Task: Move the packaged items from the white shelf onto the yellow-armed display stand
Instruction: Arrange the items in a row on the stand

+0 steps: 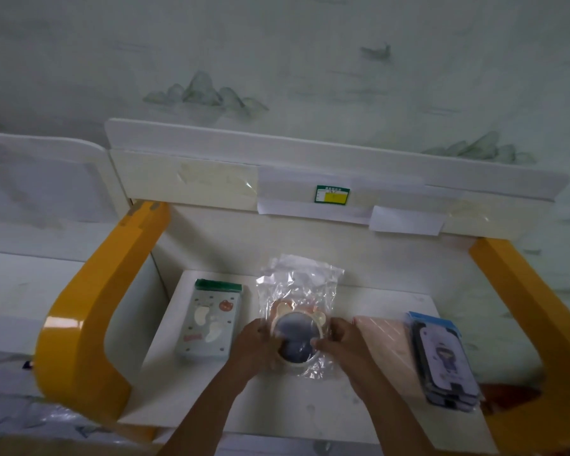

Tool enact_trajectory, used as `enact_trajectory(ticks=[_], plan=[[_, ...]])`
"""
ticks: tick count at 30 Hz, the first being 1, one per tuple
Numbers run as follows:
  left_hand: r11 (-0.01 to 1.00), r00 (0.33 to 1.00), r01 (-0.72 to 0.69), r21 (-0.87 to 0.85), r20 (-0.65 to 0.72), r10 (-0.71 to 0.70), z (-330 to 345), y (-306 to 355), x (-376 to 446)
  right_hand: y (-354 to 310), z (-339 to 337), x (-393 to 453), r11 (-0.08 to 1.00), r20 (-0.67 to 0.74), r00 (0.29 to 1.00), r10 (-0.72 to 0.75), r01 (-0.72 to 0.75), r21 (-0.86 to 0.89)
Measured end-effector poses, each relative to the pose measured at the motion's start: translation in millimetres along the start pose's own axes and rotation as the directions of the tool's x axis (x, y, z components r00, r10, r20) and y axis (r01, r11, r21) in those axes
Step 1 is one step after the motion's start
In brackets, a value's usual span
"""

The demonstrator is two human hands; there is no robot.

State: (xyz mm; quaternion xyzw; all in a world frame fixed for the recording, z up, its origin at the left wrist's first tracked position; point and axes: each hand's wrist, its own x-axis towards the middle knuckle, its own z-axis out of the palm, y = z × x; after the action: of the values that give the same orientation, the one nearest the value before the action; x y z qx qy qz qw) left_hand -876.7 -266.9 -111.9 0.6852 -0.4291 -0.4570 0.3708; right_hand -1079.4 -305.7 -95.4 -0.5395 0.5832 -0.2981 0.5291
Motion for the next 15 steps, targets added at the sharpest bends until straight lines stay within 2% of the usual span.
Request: enact_trajectory(ticks=[6, 8, 10, 11, 15], plan=[[0.966, 0.964, -0.23, -0.12, -0.163, 0.21, -3.2, 16.9, -4.8, -7.4, 9.1, -11.0, 0.969, -0.088, 0.973, -0.214, 0.199, -0.149], [0.952, 0.952, -0.293, -0.087, -0.116, 0.282, -3.6, 13.3, -4.5, -6.7, 10.0, -11.8, 0.954, -0.123, 0.958, -0.258, 0.233, -0.187], [0.957, 0.953, -0.283, 0.06, -0.092, 0.287, -3.0, 15.7, -9.1, -2.8, 13.6, -10.7, 0.937, -0.154, 0.947, -0.281, 0.236, -0.257], [0.948, 0.945, -0.309, 0.08, -0.083, 0.315, -1.9, 17.4, -12.1, 0.6, 15.7, -10.1, 0.923, -0.156, 0.943, -0.295, 0.239, -0.301], [0.9, 0.9, -0.436, 0.024, 0.038, 0.435, 1.3, 17.0, -20.3, 24.9, 20.4, -4.4, 0.873, -0.113, 0.945, -0.307, 0.232, -0.428]])
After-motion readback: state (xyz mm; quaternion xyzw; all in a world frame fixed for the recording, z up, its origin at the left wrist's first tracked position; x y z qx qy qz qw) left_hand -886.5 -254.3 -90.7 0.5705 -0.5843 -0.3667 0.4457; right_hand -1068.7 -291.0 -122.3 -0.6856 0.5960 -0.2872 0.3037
